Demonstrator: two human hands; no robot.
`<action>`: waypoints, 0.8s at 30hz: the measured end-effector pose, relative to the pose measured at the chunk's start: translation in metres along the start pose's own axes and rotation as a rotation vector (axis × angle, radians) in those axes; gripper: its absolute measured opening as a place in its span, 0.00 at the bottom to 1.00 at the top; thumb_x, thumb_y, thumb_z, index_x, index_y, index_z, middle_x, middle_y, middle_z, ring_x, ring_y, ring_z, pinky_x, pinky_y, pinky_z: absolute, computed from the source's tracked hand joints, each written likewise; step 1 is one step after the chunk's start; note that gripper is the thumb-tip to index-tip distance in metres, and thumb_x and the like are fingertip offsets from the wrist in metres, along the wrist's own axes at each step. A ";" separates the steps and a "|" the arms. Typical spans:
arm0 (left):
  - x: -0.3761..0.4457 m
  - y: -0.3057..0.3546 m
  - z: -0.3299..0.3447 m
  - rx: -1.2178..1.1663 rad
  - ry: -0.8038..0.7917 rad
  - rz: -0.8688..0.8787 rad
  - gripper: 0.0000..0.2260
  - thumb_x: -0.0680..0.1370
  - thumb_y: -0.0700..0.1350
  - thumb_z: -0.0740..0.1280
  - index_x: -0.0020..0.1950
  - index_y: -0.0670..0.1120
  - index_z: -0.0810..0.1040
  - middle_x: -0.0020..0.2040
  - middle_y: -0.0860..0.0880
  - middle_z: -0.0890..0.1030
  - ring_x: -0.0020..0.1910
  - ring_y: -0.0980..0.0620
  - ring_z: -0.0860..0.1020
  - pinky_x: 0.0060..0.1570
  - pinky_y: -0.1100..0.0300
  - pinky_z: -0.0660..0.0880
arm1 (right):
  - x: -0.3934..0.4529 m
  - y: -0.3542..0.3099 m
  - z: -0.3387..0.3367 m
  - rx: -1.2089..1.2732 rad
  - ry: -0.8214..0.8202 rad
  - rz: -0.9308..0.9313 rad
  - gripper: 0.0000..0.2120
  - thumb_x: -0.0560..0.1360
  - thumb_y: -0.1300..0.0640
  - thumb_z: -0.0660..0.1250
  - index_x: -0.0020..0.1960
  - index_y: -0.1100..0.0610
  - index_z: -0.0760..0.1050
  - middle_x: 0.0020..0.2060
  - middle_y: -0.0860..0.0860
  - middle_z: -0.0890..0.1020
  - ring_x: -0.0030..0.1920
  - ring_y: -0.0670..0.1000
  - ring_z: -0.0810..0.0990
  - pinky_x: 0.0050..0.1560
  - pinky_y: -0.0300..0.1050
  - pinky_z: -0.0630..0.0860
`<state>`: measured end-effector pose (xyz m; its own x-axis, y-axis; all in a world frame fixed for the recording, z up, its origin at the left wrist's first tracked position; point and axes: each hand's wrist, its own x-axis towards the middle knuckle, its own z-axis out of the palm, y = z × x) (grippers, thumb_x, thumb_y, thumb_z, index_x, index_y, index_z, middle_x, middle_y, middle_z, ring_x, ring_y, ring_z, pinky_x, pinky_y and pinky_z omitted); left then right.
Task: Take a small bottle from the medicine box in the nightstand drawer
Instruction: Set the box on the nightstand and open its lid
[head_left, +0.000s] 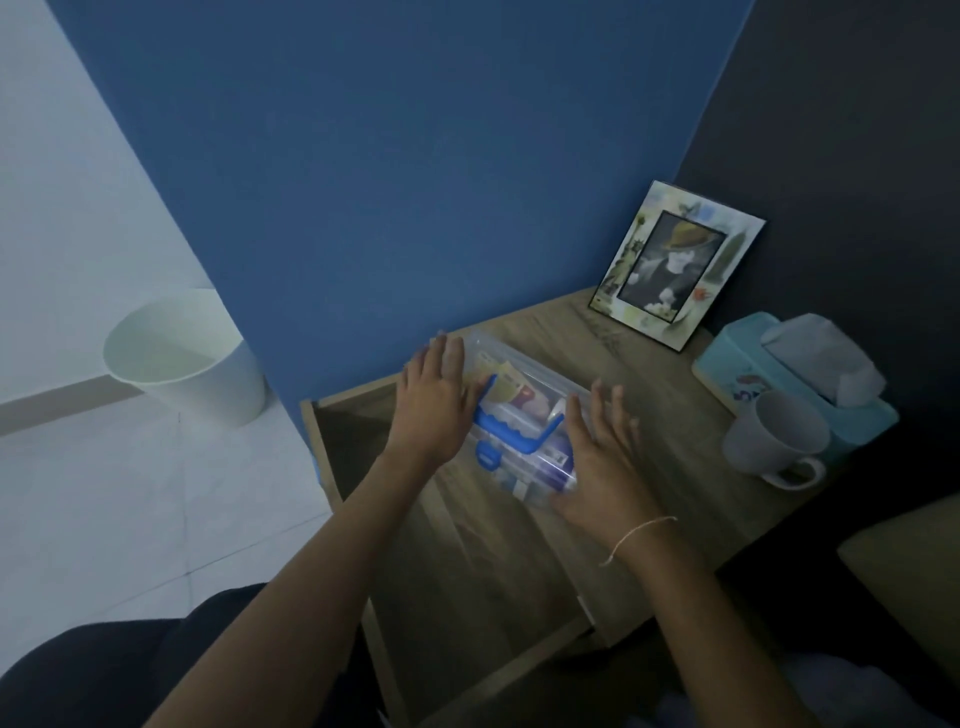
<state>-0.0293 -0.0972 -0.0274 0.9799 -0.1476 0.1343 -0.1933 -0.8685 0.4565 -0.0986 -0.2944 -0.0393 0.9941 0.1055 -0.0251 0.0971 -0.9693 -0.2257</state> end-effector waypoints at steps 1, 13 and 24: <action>-0.006 0.001 0.003 0.041 0.038 0.088 0.26 0.82 0.54 0.53 0.76 0.42 0.58 0.77 0.41 0.59 0.76 0.42 0.58 0.76 0.47 0.52 | -0.004 -0.005 0.003 0.018 0.063 -0.016 0.49 0.70 0.36 0.63 0.76 0.55 0.36 0.76 0.55 0.36 0.73 0.54 0.28 0.74 0.57 0.37; 0.016 0.005 0.026 0.177 -0.025 0.264 0.23 0.83 0.51 0.48 0.77 0.45 0.55 0.79 0.46 0.56 0.78 0.49 0.52 0.77 0.49 0.45 | 0.037 -0.004 0.014 0.035 0.217 0.011 0.31 0.80 0.43 0.49 0.76 0.60 0.49 0.77 0.56 0.53 0.77 0.52 0.47 0.76 0.50 0.40; 0.065 -0.002 0.034 0.164 0.026 0.240 0.23 0.83 0.51 0.49 0.77 0.43 0.57 0.78 0.45 0.58 0.78 0.48 0.55 0.77 0.49 0.46 | 0.096 0.010 0.009 0.038 0.219 -0.036 0.30 0.80 0.45 0.51 0.76 0.61 0.52 0.77 0.58 0.55 0.77 0.53 0.50 0.75 0.49 0.39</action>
<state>0.0367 -0.1209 -0.0493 0.9051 -0.3480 0.2445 -0.4070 -0.8754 0.2608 -0.0027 -0.2919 -0.0529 0.9771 0.0848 0.1951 0.1348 -0.9564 -0.2592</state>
